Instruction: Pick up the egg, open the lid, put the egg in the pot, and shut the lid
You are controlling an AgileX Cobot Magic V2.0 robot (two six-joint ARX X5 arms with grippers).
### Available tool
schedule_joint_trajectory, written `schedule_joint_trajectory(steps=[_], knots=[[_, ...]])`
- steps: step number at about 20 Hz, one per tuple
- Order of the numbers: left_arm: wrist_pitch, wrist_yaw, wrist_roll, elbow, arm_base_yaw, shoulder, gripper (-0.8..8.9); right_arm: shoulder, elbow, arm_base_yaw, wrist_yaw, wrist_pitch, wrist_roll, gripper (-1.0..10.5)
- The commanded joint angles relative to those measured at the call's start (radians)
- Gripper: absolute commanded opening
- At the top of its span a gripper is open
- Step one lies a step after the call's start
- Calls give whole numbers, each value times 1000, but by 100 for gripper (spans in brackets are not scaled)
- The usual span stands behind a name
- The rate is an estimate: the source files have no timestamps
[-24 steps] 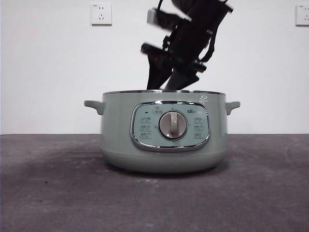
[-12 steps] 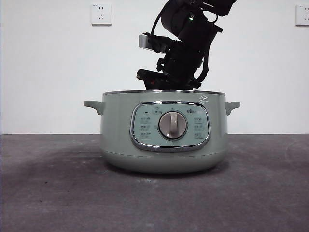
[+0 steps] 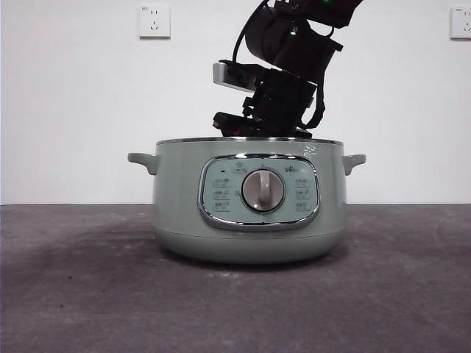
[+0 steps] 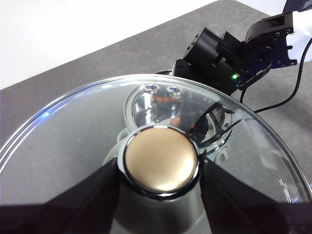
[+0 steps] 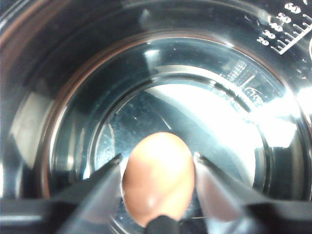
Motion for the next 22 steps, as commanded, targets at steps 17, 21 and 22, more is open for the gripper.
schedule_joint_trajectory(steps=[17,21,22], knots=[[414,143,37,7,-1,426,-8,-946,16,-84,261,-218,217,409],[487,155,37,7,-3,530,-8,-1038,16,-84,257,-248,217,409],[503,155,37,7,-3,552,-8,-1053,16,-84,257,-257,217,409]])
